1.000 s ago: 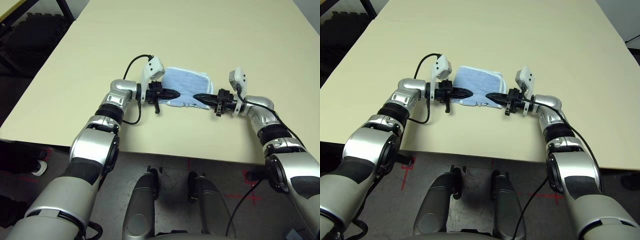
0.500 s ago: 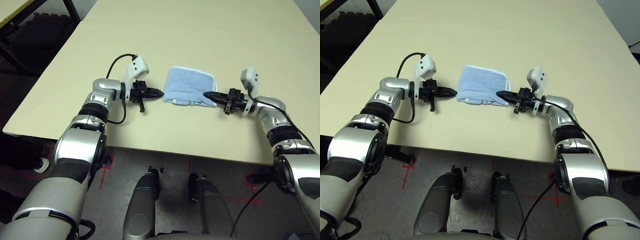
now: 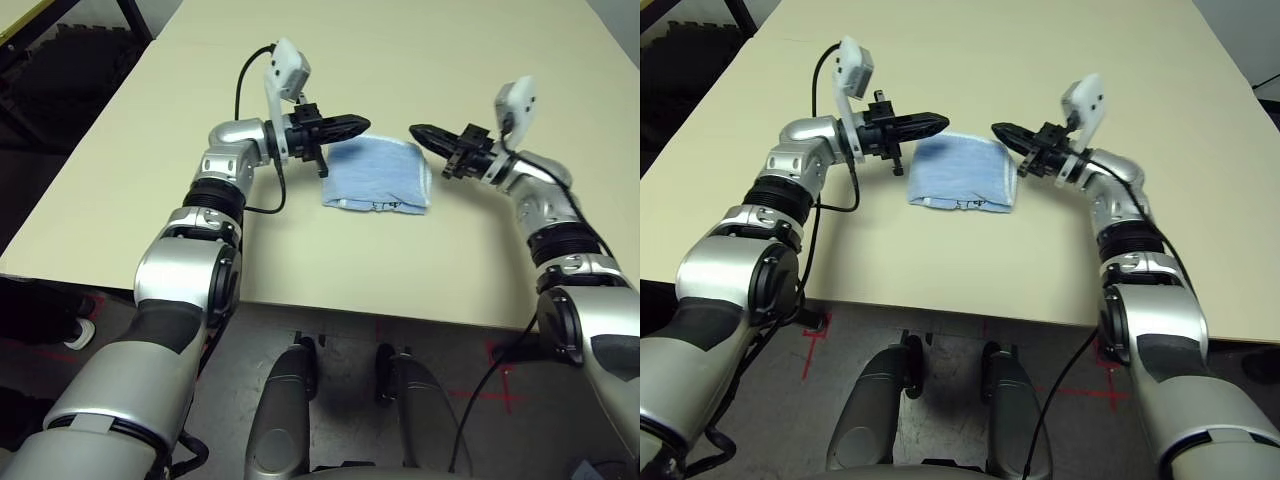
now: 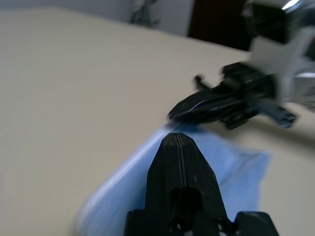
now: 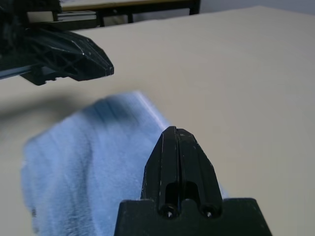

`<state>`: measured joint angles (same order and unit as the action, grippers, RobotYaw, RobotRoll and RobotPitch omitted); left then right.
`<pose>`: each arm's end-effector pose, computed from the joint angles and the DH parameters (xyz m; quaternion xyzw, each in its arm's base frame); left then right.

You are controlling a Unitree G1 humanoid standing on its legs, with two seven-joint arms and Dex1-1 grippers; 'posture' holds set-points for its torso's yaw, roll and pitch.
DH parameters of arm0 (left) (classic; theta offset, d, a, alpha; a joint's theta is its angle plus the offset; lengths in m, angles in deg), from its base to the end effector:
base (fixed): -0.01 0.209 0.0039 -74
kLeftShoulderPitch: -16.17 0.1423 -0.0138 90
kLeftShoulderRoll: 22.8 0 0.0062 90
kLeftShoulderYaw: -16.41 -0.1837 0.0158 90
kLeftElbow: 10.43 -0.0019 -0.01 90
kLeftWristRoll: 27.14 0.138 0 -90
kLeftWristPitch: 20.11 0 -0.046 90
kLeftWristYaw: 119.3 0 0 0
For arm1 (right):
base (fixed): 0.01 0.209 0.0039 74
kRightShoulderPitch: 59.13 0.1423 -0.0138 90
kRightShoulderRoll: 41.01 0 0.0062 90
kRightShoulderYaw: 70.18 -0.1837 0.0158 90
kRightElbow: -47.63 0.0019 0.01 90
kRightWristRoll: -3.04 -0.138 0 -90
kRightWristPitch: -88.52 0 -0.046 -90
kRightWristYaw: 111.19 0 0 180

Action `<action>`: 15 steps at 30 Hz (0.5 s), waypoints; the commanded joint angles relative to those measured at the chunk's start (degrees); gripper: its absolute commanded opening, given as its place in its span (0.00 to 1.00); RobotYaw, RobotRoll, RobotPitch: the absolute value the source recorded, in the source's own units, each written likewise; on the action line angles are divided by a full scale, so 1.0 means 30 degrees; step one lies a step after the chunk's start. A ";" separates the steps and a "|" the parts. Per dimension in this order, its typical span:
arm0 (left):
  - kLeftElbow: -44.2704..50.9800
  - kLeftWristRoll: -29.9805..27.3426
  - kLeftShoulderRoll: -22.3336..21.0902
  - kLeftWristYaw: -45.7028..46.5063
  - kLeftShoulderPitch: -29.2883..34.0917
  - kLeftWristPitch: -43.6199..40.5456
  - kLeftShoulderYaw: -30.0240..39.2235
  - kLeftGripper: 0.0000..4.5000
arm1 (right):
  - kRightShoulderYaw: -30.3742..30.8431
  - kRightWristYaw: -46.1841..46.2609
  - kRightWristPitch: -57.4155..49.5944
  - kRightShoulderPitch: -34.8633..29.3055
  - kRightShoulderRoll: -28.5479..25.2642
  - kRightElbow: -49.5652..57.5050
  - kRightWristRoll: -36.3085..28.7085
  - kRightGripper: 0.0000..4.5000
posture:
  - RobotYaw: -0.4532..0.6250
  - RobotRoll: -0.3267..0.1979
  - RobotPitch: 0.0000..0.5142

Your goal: Fold the towel and set it aside.

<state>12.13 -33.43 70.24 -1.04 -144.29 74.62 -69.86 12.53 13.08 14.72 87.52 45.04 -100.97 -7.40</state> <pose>0.3794 0.1450 0.2006 0.0704 -0.0321 -0.5283 0.8455 0.3569 -0.2100 0.1665 -0.0853 -0.1140 0.4067 0.9024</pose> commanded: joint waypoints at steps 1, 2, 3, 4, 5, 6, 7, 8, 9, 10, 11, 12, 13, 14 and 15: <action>-0.0593 0.0382 0.0637 0.2075 0.0823 0.0249 0.0003 0.00 | 0.0172 0.0849 0.0745 0.0046 0.0276 -0.0684 0.0461 0.00 | 0.50 0.62 0.42; -0.0575 0.0394 0.0762 0.2312 0.0908 0.0252 -0.0001 0.00 | 0.0264 0.1118 0.0854 0.0008 0.0360 -0.0803 0.0637 0.00 | 0.50 0.62 0.42; -0.0575 0.0481 0.0831 0.2512 0.0977 0.0293 -0.0074 0.00 | 0.0337 0.1371 0.0957 -0.0018 0.0426 -0.0926 0.0785 0.00 | 0.50 0.62 0.42; -0.0589 0.0581 0.0853 0.2667 0.1032 0.0343 -0.0154 0.00 | 0.0386 0.1586 0.1047 -0.0032 0.0493 -0.1028 0.0900 0.00 | 0.50 0.62 0.42; -0.0648 0.0626 0.0864 0.2999 0.1049 0.0326 -0.0144 0.00 | 0.0428 0.1823 0.1116 -0.0042 0.0590 -0.1106 0.0999 0.00 | 0.50 0.62 0.42; -0.0719 0.0647 0.0863 0.3286 0.1046 0.0305 -0.0114 0.00 | 0.0477 0.2030 0.1143 -0.0042 0.0680 -0.1176 0.1088 0.00 | 0.50 0.62 0.42; -0.0815 0.0692 0.0861 0.3690 0.1049 0.0304 -0.0091 0.00 | 0.0577 0.2303 0.1088 -0.0070 0.0770 -0.1271 0.1257 0.00 | 0.50 0.62 0.42; -0.0934 0.0722 0.0868 0.4263 0.1042 0.0241 -0.0027 0.00 | 0.0709 0.2564 0.1023 -0.0156 0.0844 -0.1421 0.1465 0.00 | 0.49 0.62 0.42; -0.1021 0.0764 0.0877 0.4710 0.1046 0.0223 0.0004 0.00 | 0.0829 0.2753 0.0985 -0.0263 0.0897 -0.1534 0.1642 0.00 | 0.49 0.62 0.42; -0.1088 0.0827 0.0888 0.5076 0.1067 0.0235 0.0003 0.00 | 0.0919 0.2945 0.0987 -0.0401 0.0940 -0.1637 0.1773 0.00 | 0.49 0.62 0.42; -0.1136 0.0852 0.0901 0.5345 0.1093 0.0226 0.0020 0.00 | 0.0976 0.3092 0.0974 -0.0532 0.0971 -0.1740 0.1854 0.00 | 0.50 0.62 0.42; -0.1174 0.0829 0.0919 0.5530 0.1119 0.0173 0.0068 0.00 | 0.1058 0.3165 0.1047 -0.0772 0.0987 -0.1836 0.1969 0.00 | 0.50 0.62 0.42; -0.1210 0.0834 0.0928 0.5615 0.1141 0.0141 0.0075 0.00 | 0.1128 0.3232 0.1137 -0.1016 0.0981 -0.1924 0.2100 0.00 | 0.50 0.62 0.42; -0.1234 0.0949 0.0893 0.5483 0.1218 0.0154 -0.0058 0.00 | 0.1156 0.3358 0.1124 -0.1392 0.0931 -0.2057 0.2212 0.00 | 0.50 0.62 0.43; -0.1251 0.1040 0.0866 0.5367 0.1270 0.0177 -0.0167 0.00 | 0.1166 0.3450 0.1118 -0.1640 0.0894 -0.2147 0.2283 0.00 | 0.50 0.62 0.43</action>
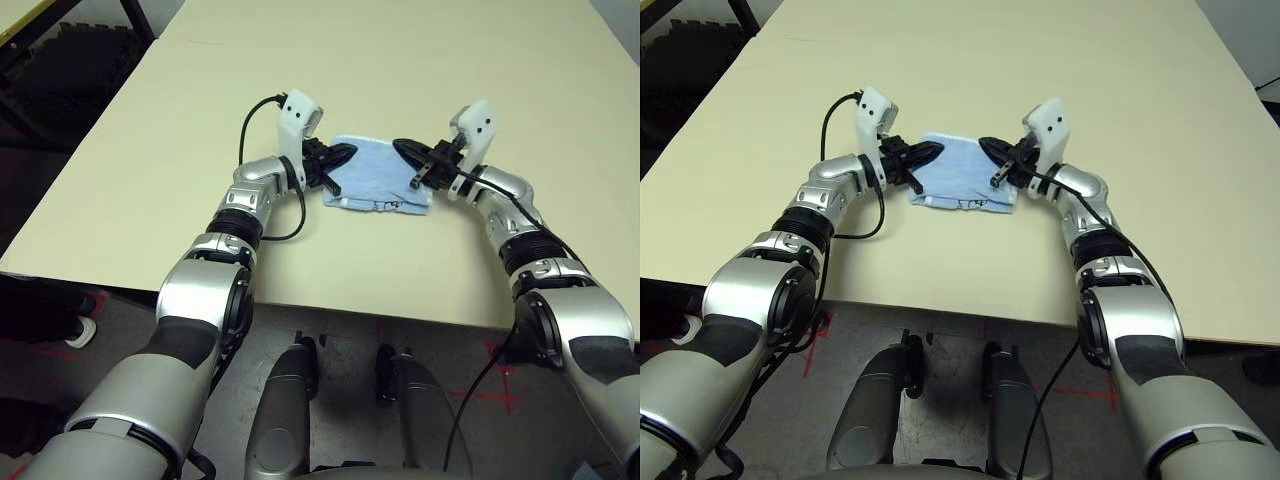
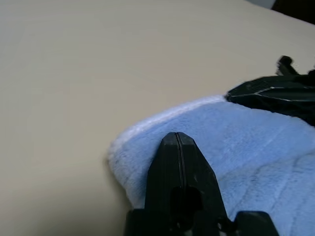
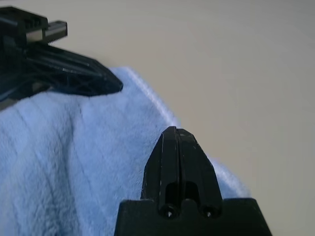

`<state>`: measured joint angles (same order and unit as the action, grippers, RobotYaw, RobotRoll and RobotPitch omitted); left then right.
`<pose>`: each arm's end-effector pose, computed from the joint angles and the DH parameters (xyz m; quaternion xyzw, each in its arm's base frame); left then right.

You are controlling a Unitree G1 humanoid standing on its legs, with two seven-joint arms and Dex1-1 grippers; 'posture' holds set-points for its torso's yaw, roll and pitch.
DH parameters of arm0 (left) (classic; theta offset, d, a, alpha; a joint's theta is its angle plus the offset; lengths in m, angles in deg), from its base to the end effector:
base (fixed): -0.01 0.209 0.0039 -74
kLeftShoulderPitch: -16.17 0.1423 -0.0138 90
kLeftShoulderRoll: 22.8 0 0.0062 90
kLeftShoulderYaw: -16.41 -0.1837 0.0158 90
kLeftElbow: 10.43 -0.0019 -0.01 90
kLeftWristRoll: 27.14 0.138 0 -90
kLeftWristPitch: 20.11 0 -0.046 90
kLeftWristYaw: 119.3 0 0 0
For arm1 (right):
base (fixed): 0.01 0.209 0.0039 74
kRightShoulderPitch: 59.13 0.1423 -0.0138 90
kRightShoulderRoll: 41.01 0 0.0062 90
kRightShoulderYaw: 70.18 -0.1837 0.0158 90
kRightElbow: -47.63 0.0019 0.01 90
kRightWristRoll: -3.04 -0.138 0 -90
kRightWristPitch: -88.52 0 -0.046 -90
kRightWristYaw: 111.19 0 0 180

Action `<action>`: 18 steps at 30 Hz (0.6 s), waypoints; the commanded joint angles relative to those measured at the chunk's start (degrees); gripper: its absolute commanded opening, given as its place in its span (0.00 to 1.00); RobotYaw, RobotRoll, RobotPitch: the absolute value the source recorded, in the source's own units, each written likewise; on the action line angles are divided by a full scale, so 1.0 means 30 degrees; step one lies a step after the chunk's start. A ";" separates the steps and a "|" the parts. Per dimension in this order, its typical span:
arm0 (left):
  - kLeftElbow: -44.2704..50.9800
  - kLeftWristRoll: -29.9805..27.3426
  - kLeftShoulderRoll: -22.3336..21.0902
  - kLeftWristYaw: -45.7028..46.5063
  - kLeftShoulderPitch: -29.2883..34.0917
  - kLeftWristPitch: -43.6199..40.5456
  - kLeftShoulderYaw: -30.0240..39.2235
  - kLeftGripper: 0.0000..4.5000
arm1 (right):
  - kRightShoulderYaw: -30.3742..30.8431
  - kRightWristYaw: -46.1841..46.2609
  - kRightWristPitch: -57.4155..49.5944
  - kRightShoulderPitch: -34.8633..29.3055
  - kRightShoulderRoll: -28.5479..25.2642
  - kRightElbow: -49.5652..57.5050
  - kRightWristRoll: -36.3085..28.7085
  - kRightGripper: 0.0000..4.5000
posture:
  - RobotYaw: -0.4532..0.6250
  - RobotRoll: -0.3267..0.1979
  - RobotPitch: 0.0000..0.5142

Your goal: Fold the towel and set it aside.

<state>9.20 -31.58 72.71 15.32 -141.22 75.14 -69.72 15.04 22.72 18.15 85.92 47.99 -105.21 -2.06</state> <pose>0.3751 0.1375 0.1685 0.0517 0.0077 -0.4124 0.9095 0.3546 -0.1928 0.1398 -0.1069 -0.0735 0.3610 0.9235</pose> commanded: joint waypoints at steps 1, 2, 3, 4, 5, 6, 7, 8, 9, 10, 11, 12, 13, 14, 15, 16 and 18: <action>-0.0291 0.0455 0.0020 -0.0203 0.0286 -0.0092 -0.0258 0.00 | 0.0365 0.0358 0.0002 -0.1356 -0.0176 -0.0793 0.0594 0.00 | 0.50 0.62 0.43; -0.0295 0.0490 -0.0011 -0.0355 0.0316 -0.0163 -0.0308 0.00 | 0.0355 0.0477 0.0001 -0.1526 -0.0247 -0.0824 0.0613 0.00 | 0.50 0.62 0.43; -0.0282 0.0514 -0.0044 -0.0600 0.0351 -0.0279 -0.0366 0.00 | 0.0291 0.0482 0.0016 -0.1623 -0.0349 -0.0770 0.0541 0.00 | 0.50 0.62 0.43; -0.0275 0.0531 -0.0072 -0.0780 0.0371 -0.0355 -0.0412 0.00 | 0.0247 0.0484 0.0019 -0.1672 -0.0416 -0.0732 0.0479 0.00 | 0.49 0.62 0.43; -0.0267 0.0571 -0.0104 -0.0888 0.0380 -0.0359 -0.0464 0.00 | 0.0131 0.0436 0.0000 -0.1628 -0.0473 -0.0642 0.0328 0.00 | 0.49 0.62 0.43; -0.0258 0.0600 -0.0125 -0.0937 0.0378 -0.0348 -0.0487 0.00 | 0.0007 0.0372 -0.0019 -0.1549 -0.0523 -0.0545 0.0169 0.00 | 0.49 0.62 0.43; -0.0246 0.0616 -0.0139 -0.0963 0.0366 -0.0339 -0.0478 0.00 | -0.0126 0.0281 -0.0031 -0.1447 -0.0568 -0.0450 0.0003 0.00 | 0.49 0.62 0.43; -0.0205 0.0580 -0.0172 -0.1055 0.0271 -0.0285 -0.0415 0.00 | -0.0403 -0.0049 -0.0033 -0.1202 -0.0701 -0.0214 -0.0356 0.00 | 0.49 0.62 0.43; -0.0187 0.0554 -0.0194 -0.1117 0.0193 -0.0251 -0.0361 0.00 | -0.0580 -0.0278 -0.0035 -0.1021 -0.0792 -0.0076 -0.0599 0.00 | 0.49 0.62 0.43; -0.0123 0.0525 -0.0283 -0.1286 0.0060 -0.0103 -0.0318 0.00 | -0.0891 -0.0792 -0.0126 -0.0744 -0.0968 0.0212 -0.1079 0.00 | 0.49 0.62 0.43; -0.0049 0.0452 -0.0365 -0.1470 -0.0051 0.0028 -0.0248 0.00 | -0.1152 -0.1389 -0.0234 -0.0530 -0.1128 0.0496 -0.1556 0.00 | 0.49 0.62 0.43; -0.0002 0.0406 -0.0423 -0.1596 -0.0110 0.0110 -0.0204 0.00 | -0.1304 -0.1787 -0.0322 -0.0418 -0.1221 0.0677 -0.1858 0.00 | 0.49 0.62 0.43; 0.0146 0.0214 -0.0490 -0.1965 -0.0164 0.0195 -0.0073 0.00 | -0.1535 -0.2476 -0.0534 -0.0313 -0.1382 0.1056 -0.2319 0.00 | 0.49 0.62 0.43; 0.0497 0.0012 -0.0675 -0.2695 -0.0144 0.0521 -0.0002 0.00 | -0.1867 -0.3548 -0.1153 -0.0215 -0.1716 0.1657 -0.3054 0.00 | 0.49 0.62 0.43; 0.0970 -0.0325 -0.0926 -0.3679 -0.0096 0.0777 0.0135 0.00 | -0.2135 -0.4577 -0.1854 -0.0177 -0.2170 0.2310 -0.3699 0.00 | 0.49 0.62 0.43; 0.1423 -0.0672 -0.1174 -0.4581 -0.0046 0.0873 0.0281 0.00 | -0.2337 -0.5460 -0.2539 -0.0197 -0.2596 0.2900 -0.4215 0.00 | 0.49 0.62 0.42; 0.2623 -0.1355 -0.1801 -0.6700 0.0287 0.0833 0.0437 0.00 | -0.2506 -0.6860 -0.4098 -0.0473 -0.3545 0.3941 -0.4963 0.00 | 0.49 0.62 0.42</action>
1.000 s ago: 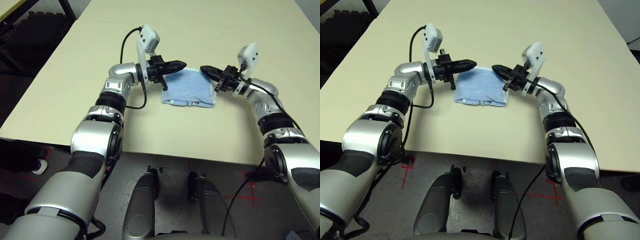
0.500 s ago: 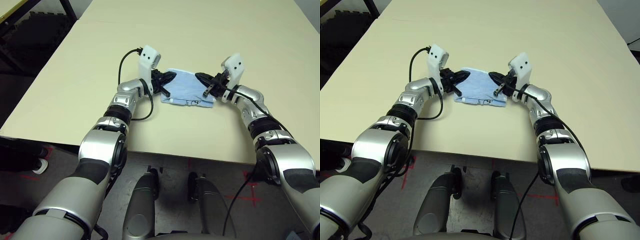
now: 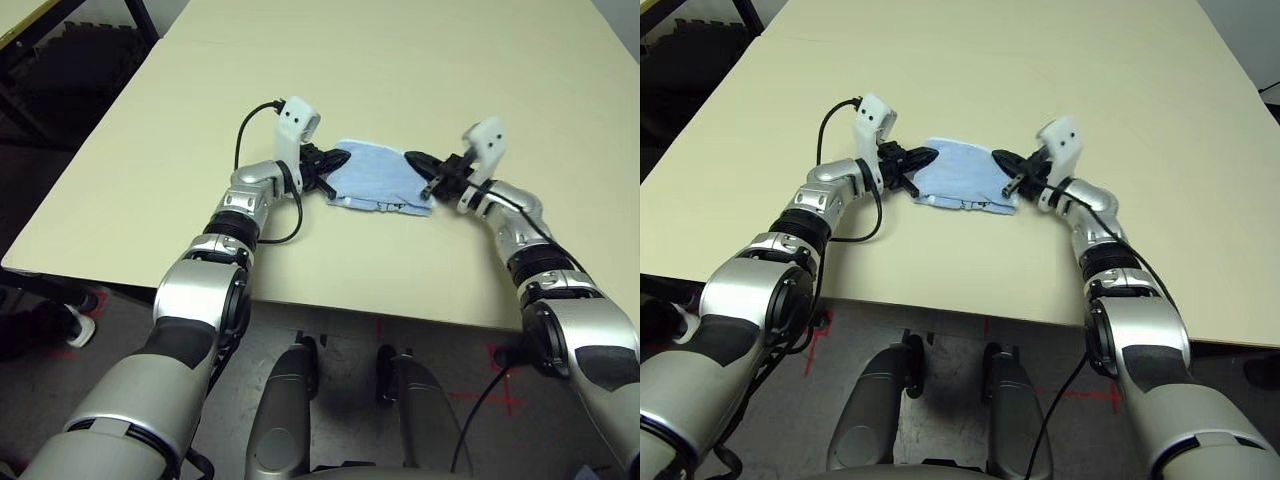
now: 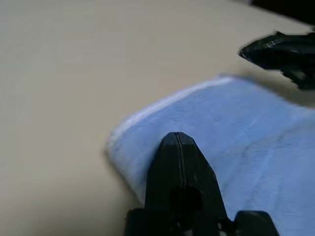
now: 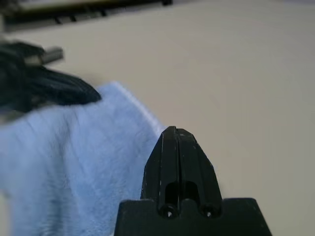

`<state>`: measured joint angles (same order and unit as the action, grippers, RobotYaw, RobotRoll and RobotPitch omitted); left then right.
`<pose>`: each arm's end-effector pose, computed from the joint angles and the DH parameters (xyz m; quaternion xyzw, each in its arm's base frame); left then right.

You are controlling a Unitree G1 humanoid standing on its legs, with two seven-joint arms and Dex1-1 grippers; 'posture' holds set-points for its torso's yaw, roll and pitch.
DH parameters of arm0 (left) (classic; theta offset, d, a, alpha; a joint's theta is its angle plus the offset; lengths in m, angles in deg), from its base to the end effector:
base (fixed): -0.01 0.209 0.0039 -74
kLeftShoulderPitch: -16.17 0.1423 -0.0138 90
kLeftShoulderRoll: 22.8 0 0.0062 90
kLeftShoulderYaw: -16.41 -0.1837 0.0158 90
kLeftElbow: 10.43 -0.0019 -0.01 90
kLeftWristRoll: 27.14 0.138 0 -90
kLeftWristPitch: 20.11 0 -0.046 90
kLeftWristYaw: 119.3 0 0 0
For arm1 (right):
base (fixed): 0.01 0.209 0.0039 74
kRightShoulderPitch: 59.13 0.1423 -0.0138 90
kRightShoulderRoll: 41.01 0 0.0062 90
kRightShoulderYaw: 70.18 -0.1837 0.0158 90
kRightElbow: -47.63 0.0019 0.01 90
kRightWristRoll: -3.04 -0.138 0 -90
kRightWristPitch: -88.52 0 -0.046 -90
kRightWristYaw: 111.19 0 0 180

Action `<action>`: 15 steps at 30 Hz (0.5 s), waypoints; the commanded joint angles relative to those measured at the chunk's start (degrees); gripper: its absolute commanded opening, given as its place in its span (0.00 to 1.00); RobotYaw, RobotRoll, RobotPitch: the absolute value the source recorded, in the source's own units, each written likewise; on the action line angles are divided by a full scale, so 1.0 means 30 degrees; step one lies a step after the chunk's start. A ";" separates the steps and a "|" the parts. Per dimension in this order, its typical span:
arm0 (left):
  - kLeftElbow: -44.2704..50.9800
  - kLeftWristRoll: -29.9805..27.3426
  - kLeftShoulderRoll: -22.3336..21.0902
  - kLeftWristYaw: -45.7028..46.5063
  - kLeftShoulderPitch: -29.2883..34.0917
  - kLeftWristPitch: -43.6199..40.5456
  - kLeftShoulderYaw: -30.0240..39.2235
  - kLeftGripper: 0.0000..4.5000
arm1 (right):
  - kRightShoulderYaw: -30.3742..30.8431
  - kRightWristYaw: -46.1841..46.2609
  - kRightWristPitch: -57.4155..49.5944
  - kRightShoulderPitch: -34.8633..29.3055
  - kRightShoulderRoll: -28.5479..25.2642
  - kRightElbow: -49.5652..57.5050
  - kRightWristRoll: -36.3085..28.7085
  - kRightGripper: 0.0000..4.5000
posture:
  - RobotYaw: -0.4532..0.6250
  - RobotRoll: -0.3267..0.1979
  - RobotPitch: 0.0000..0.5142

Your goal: Fold the towel and set it aside.

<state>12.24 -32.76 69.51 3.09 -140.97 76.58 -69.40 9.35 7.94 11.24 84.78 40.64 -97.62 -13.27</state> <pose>0.3758 0.1557 0.1830 0.0693 -0.0248 -0.4865 0.8706 0.3473 -0.2435 0.1690 -0.0495 -0.1289 0.4020 0.9052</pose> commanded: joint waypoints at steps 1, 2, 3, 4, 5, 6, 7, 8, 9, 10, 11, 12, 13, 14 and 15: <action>0.2030 -0.1138 -0.0931 -0.3286 0.0364 0.0297 0.0323 0.00 | -0.0631 -0.2272 -0.2318 -0.0235 -0.1364 0.1771 -0.1428 0.00 | 0.49 0.62 0.42; 0.2878 -0.1559 -0.1354 -0.4505 0.0759 -0.0163 0.0325 0.00 | -0.0608 -0.2871 -0.3042 -0.0506 -0.1867 0.2199 -0.1617 0.00 | 0.49 0.62 0.42; 0.3757 -0.1910 -0.1822 -0.5567 0.1291 -0.0651 0.0283 0.00 | -0.0576 -0.3379 -0.3881 -0.0848 -0.2364 0.2595 -0.1791 0.00 | 0.49 0.62 0.42; 0.4588 -0.2186 -0.2203 -0.6352 0.1869 -0.0959 0.0228 0.00 | -0.0507 -0.3774 -0.4750 -0.1184 -0.2794 0.2964 -0.1938 0.00 | 0.49 0.62 0.42; 0.5267 -0.2385 -0.2452 -0.6815 0.2315 -0.1220 0.0170 0.00 | -0.0462 -0.3999 -0.5402 -0.1438 -0.3071 0.3294 -0.2053 0.00 | 0.48 0.62 0.41; 0.5872 -0.2474 -0.2626 -0.7080 0.2787 -0.1300 0.0062 0.04 | -0.0389 -0.4168 -0.6116 -0.1686 -0.3286 0.3621 -0.2154 0.00 | 0.48 0.62 0.41; 0.6447 -0.2551 -0.2776 -0.7316 0.3266 -0.1387 -0.0046 0.09 | -0.0272 -0.4301 -0.7086 -0.1923 -0.3505 0.3948 -0.2248 0.02 | 0.48 0.62 0.41; 0.7258 -0.2567 -0.3073 -0.7778 0.4134 -0.1338 -0.0245 0.14 | -0.0256 -0.4158 -0.9286 -0.2215 -0.3781 0.4432 -0.2623 0.08 | 0.48 0.62 0.41; 0.7979 -0.2602 -0.3373 -0.8220 0.4865 -0.1428 -0.0414 0.21 | -0.0243 -0.3969 -1.1486 -0.2434 -0.4045 0.4888 -0.2977 0.12 | 0.48 0.62 0.41; 0.8554 -0.2645 -0.3623 -0.8546 0.5381 -0.1557 -0.0556 0.30 | -0.0320 -0.3701 -1.3440 -0.2538 -0.4239 0.5259 -0.3338 0.20 | 0.48 0.62 0.41; 0.8977 -0.2703 -0.3786 -0.8700 0.5699 -0.1701 -0.0661 0.38 | -0.0412 -0.3465 -1.4734 -0.2622 -0.4348 0.5617 -0.3586 0.27 | 0.48 0.62 0.41; 0.9257 -0.2740 -0.3994 -0.8903 0.5820 -0.1821 -0.0776 0.46 | -0.0412 -0.3145 -1.6058 -0.2464 -0.4582 0.5417 -0.3591 0.35 | 0.48 0.62 0.42; 0.9437 -0.2787 -0.4144 -0.9016 0.5859 -0.1936 -0.0838 0.55 | -0.0380 -0.2981 -1.7179 -0.2324 -0.4805 0.5163 -0.3616 0.44 | 0.48 0.62 0.41; 0.9545 -0.2838 -0.4282 -0.9111 0.5794 -0.2071 -0.0894 0.64 | -0.0393 -0.2747 -1.8595 -0.2081 -0.5028 0.4820 -0.3721 0.53 | 0.48 0.62 0.41; 0.9594 -0.2856 -0.4391 -0.9203 0.5712 -0.2100 -0.0966 0.73 | -0.0309 -0.2519 -1.9560 -0.1905 -0.5206 0.4575 -0.3665 0.62 | 0.48 0.62 0.41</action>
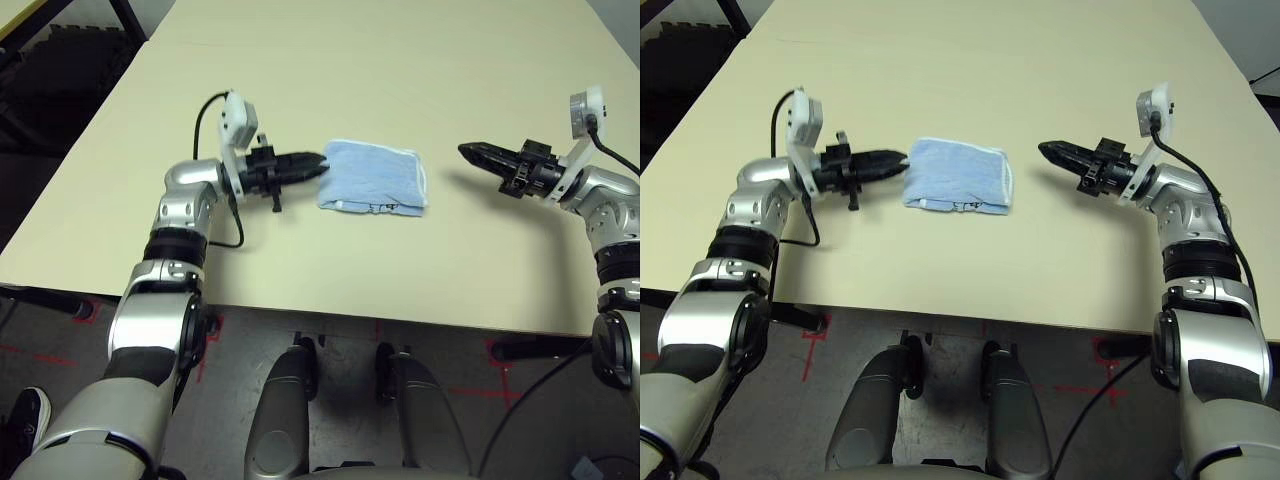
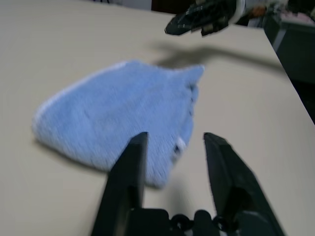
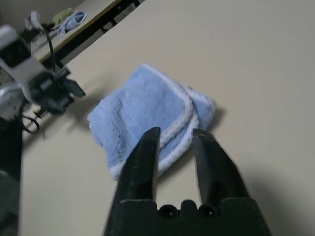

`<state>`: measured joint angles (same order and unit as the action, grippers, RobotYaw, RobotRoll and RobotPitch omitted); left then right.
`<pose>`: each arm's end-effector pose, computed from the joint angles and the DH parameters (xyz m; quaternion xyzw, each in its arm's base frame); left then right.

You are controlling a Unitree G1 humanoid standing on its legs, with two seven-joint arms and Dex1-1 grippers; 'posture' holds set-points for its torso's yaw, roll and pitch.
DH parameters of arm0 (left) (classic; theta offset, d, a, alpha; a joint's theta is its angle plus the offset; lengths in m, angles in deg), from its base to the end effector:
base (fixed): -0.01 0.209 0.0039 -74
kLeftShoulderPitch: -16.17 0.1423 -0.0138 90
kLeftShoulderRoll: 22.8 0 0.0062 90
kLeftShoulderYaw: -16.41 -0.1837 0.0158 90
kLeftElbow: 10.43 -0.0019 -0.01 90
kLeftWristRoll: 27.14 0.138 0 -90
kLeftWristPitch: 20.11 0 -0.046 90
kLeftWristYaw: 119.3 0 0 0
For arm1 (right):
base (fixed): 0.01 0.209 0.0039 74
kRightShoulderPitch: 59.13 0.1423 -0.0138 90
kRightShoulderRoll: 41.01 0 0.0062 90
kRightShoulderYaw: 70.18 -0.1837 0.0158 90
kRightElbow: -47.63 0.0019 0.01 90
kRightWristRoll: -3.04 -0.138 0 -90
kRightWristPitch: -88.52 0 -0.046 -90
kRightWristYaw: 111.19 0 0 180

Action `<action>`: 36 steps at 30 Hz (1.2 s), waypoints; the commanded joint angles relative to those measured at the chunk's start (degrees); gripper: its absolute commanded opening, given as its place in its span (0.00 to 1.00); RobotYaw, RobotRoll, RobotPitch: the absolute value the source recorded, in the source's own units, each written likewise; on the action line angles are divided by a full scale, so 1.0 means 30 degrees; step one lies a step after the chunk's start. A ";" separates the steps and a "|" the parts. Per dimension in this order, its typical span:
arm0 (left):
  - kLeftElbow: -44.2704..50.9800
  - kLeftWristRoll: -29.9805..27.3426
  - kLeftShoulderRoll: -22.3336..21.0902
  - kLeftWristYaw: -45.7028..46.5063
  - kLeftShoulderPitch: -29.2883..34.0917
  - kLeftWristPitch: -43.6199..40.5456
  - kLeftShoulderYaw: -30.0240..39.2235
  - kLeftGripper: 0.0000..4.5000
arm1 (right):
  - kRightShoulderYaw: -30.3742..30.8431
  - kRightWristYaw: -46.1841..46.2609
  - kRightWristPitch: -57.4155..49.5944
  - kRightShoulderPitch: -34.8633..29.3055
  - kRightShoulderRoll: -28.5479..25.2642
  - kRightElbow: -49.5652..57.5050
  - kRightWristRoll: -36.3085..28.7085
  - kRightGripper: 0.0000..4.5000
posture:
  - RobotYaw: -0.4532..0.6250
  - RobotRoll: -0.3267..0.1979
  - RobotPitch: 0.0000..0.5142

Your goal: Fold the towel and set it aside.

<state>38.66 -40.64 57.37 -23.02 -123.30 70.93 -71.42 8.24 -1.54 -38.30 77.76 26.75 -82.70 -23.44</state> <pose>0.3422 0.2268 0.1766 0.1191 -0.0293 -0.6230 0.7726 0.3128 -0.3055 0.1756 0.1552 0.1004 0.4382 0.8797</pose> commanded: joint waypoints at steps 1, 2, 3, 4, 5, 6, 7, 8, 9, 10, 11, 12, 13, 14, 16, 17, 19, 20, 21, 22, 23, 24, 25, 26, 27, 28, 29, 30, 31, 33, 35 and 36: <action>0.0795 -0.0246 -0.0416 -0.0542 -0.0300 -0.0226 -0.0347 0.82 | 0.0133 0.0758 -0.3980 0.0560 -0.0681 -0.0501 -0.0294 0.71 | 0.48 0.62 0.41; 0.0784 -0.0261 -0.0450 -0.0544 -0.0416 -0.0267 -0.0382 0.90 | 0.0036 0.0934 -0.5120 0.0774 -0.0732 -0.0673 -0.0469 0.79 | 0.48 0.62 0.41; 0.0783 -0.0278 -0.0459 -0.0528 -0.0528 -0.0303 -0.0407 0.99 | 0.0142 0.1227 -0.6038 0.0961 -0.0787 -0.0840 -0.0387 0.88 | 0.48 0.62 0.41; 0.0770 -0.0295 -0.0457 -0.0515 -0.0620 -0.0318 -0.0426 1.00 | 0.0320 0.1534 -0.6668 0.1073 -0.0809 -0.0960 -0.0200 0.96 | 0.48 0.62 0.41; 0.0787 -0.0323 -0.0445 -0.0492 -0.0705 -0.0369 -0.0453 1.00 | 0.0345 0.1813 -0.7432 0.1207 -0.0785 -0.1131 -0.0174 0.99 | 0.49 0.62 0.41; 0.0814 -0.0355 -0.0441 -0.0480 -0.0766 -0.0414 -0.0484 1.00 | 0.0366 0.1998 -0.7956 0.1294 -0.0754 -0.1226 -0.0156 0.99 | 0.49 0.62 0.41; 0.0870 -0.0405 -0.0437 -0.0468 -0.0811 -0.0490 -0.0505 1.00 | 0.0356 0.2161 -0.8368 0.1387 -0.0695 -0.1330 -0.0165 0.99 | 0.49 0.62 0.41; 0.0928 -0.0451 -0.0439 -0.0461 -0.0835 -0.0561 -0.0525 1.00 | 0.0254 0.2335 -0.8749 0.1521 -0.0622 -0.1474 -0.0231 0.99 | 0.49 0.62 0.41; 0.0966 -0.0489 -0.0444 -0.0472 -0.0847 -0.0607 -0.0541 1.00 | 0.0159 0.2491 -0.8986 0.1648 -0.0554 -0.1604 -0.0286 0.99 | 0.49 0.62 0.41; 0.0990 -0.0517 -0.0449 -0.0484 -0.0853 -0.0632 -0.0556 1.00 | 0.0130 0.2672 -0.9165 0.1804 -0.0466 -0.1800 -0.0278 0.99 | 0.50 0.62 0.42; 0.1002 -0.0535 -0.0453 -0.0494 -0.0860 -0.0649 -0.0570 1.00 | 0.0146 0.2786 -0.9315 0.1923 -0.0398 -0.1947 -0.0266 0.99 | 0.50 0.62 0.42; 0.1011 -0.0552 -0.0448 -0.0500 -0.0868 -0.0632 -0.0574 1.00 | 0.0197 0.2805 -0.9444 0.2001 -0.0310 -0.2057 -0.0279 0.99 | 0.50 0.62 0.42; 0.1019 -0.0566 -0.0449 -0.0509 -0.0872 -0.0626 -0.0576 1.00 | 0.0252 0.2851 -0.9509 0.2041 -0.0212 -0.2121 -0.0269 0.99 | 0.50 0.62 0.42; 0.1006 -0.0554 -0.0479 -0.0582 -0.0874 -0.0491 -0.0590 1.00 | 0.0387 0.2853 -0.9543 0.2036 -0.0096 -0.2108 -0.0221 0.99 | 0.50 0.62 0.43; 0.0889 -0.0509 -0.0538 -0.0800 -0.0849 0.0057 -0.0592 1.00 | 0.0576 0.2924 -0.9585 0.2093 0.0222 -0.2096 -0.0141 0.99 | 0.50 0.62 0.43; 0.0861 -0.0503 -0.0551 -0.0876 -0.0822 0.0255 -0.0582 1.00 | 0.0678 0.2941 -0.9573 0.2118 0.0348 -0.2075 -0.0091 0.99 | 0.51 0.62 0.44; 0.0790 -0.0544 -0.0526 -0.0944 -0.0771 0.0621 -0.0503 1.00 | 0.0799 0.3036 -0.9533 0.2234 0.0691 -0.2068 -0.0060 0.99 | 0.51 0.62 0.44; 0.0765 -0.0562 -0.0520 -0.0981 -0.0731 0.0781 -0.0481 1.00 | 0.0888 0.3098 -0.9559 0.2316 0.0923 -0.2059 -0.0056 0.99 | 0.51 0.62 0.44; 0.0737 -0.0574 -0.0518 -0.1008 -0.0708 0.0892 -0.0473 1.00 | 0.0941 0.3145 -0.9581 0.2373 0.1075 -0.2060 -0.0057 0.99 | 0.51 0.62 0.44; 0.0734 -0.0578 -0.0506 -0.1027 -0.0684 0.1029 -0.0475 1.00 | 0.1017 0.3190 -0.9649 0.2436 0.1227 -0.2083 -0.0042 0.99 | 0.51 0.62 0.45; 0.0730 -0.0574 -0.0489 -0.1033 -0.0664 0.1110 -0.0488 1.00 | 0.1153 0.3292 -0.9622 0.2497 0.1453 -0.2121 0.0046 0.99 | 0.51 0.62 0.45; 0.0724 -0.0567 -0.0477 -0.1023 -0.0660 0.1158 -0.0500 1.00 | 0.1246 0.3425 -0.9588 0.2611 0.1761 -0.2210 0.0107 0.99 | 0.51 0.62 0.45; 0.0712 -0.0557 -0.0470 -0.1007 -0.0668 0.1184 -0.0513 1.00 | 0.1431 0.3629 -0.9409 0.2739 0.2166 -0.2311 0.0265 0.99 | 0.51 0.62 0.45; 0.0681 -0.0543 -0.0455 -0.0985 -0.0691 0.1202 -0.0531 1.00 | 0.1619 0.3880 -0.9143 0.2839 0.2540 -0.2410 0.0476 0.99 | 0.52 0.62 0.45; 0.0651 -0.0524 -0.0432 -0.0952 -0.0717 0.1227 -0.0550 1.00 | 0.1698 0.4153 -0.8882 0.2958 0.2867 -0.2578 0.0646 0.99 | 0.52 0.62 0.45; 0.0639 -0.0513 -0.0418 -0.0929 -0.0734 0.1235 -0.0565 1.00 | 0.1751 0.4456 -0.8586 0.3161 0.3247 -0.2860 0.0822 0.99 | 0.52 0.62 0.45; 0.0642 -0.0509 -0.0410 -0.0912 -0.0742 0.1225 -0.0576 1.00 | 0.1786 0.4703 -0.8314 0.3369 0.3579 -0.3150 0.0984 0.99 | 0.52 0.62 0.45; 0.0674 -0.0507 -0.0402 -0.0896 -0.0736 0.1200 -0.0591 1.00 | 0.1734 0.5025 -0.8009 0.3659 0.3985 -0.3558 0.1097 0.99 | 0.52 0.62 0.45; 0.0735 -0.0513 -0.0395 -0.0883 -0.0719 0.1156 -0.0606 1.00 | 0.1649 0.5350 -0.7704 0.4024 0.4512 -0.3951 0.1154 0.99 | 0.53 0.62 0.45; 0.0773 -0.0504 -0.0368 -0.0854 -0.0721 0.1113 -0.0635 1.00 | 0.1467 0.5684 -0.7271 0.4544 0.5123 -0.4581 0.1229 0.99 | 0.53 0.62 0.45; 0.0831 -0.0499 -0.0366 -0.0842 -0.0713 0.1068 -0.0656 1.00 | 0.1127 0.5926 -0.7095 0.5046 0.5596 -0.5002 0.1108 0.99 | 0.53 0.62 0.45; 0.0871 -0.0502 -0.0372 -0.0841 -0.0697 0.1043 -0.0663 1.00 | 0.0968 0.6027 -0.7022 0.5241 0.5759 -0.5148 0.1060 0.99 | 0.53 0.62 0.45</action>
<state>40.59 -41.75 56.18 -25.24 -125.35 73.96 -72.58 10.47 15.44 -58.54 94.29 42.62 -95.56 -20.74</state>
